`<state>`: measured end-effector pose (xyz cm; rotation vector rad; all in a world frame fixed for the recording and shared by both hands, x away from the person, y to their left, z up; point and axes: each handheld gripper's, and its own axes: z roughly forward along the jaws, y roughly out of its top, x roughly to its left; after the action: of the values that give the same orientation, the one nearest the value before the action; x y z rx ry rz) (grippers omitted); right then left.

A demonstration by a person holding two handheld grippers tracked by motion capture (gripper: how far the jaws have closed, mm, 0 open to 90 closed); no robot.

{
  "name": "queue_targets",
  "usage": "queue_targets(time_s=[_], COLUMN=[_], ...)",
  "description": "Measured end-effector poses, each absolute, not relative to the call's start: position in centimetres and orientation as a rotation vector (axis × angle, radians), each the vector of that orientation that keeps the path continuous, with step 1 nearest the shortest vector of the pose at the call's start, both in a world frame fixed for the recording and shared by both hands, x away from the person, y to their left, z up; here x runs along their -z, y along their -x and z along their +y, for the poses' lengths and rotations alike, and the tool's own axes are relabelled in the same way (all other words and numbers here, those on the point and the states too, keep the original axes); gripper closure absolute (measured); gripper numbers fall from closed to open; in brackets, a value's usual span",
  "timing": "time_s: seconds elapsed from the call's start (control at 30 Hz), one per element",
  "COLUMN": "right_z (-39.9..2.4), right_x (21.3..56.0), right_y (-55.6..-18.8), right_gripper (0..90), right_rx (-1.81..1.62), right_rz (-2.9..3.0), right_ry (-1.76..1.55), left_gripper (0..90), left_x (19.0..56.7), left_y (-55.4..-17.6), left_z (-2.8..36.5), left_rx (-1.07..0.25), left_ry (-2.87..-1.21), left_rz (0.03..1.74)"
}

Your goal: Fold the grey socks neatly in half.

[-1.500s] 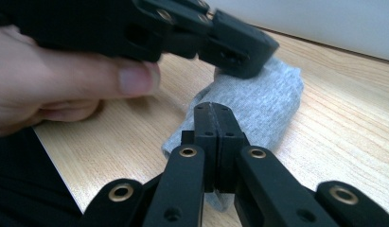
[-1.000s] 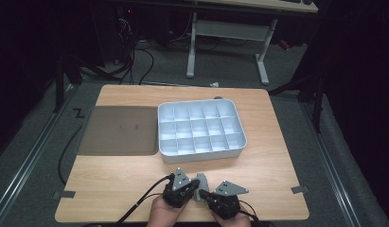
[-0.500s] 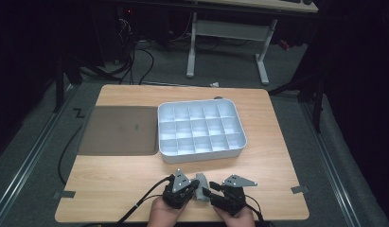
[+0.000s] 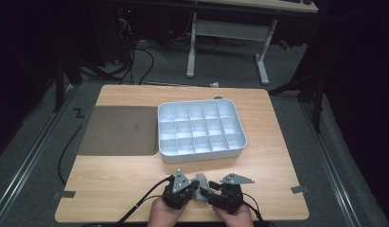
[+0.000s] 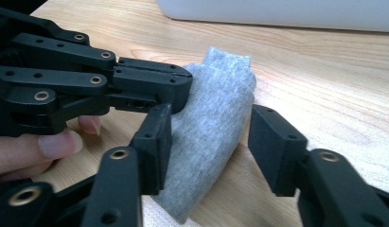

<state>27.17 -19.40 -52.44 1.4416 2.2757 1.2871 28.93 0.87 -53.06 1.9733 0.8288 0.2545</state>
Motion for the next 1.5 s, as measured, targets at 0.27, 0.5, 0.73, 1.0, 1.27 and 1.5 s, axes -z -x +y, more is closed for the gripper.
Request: queue_targets(time_s=[0.27, 0.5, 0.73, 1.0, 1.27, 1.5], right_z=[-19.4, -19.5, -19.5, -19.5, -19.4, -19.2], right_x=[52.8, 53.1, 53.1, 53.0, 52.7, 52.6], right_y=[-27.3, -27.8, -27.7, -27.8, -28.0, -28.1], right_gripper=[53.3, 53.3, 59.3, 60.7, 62.4, 63.7], right_rx=[-1.303, -1.332, -1.345, -1.341, -1.313, -1.293], right_rz=[2.295, 2.329, 2.356, 2.38, 2.41, 2.427], right_ry=[-1.472, -1.562, -1.531, -1.507, -1.474, -1.446], left_gripper=[88.9, 88.2, 70.8, 60.4, 52.3, 47.8], left_x=[53.0, 53.1, 52.4, 50.7, 52.0, 52.2], left_y=[-28.8, -28.7, -28.5, -28.4, -28.0, -28.2], left_z=[0.9, 1.2, 2.7, 8.7, 13.3, 14.2], left_rx=[-0.254, -0.247, -0.272, -0.421, -0.488, -0.483], left_ry=[-1.976, -1.975, -1.972, -1.908, -1.856, -1.831], left_rz=[0.832, 0.831, 0.83, 0.888, 0.983, 1.009])
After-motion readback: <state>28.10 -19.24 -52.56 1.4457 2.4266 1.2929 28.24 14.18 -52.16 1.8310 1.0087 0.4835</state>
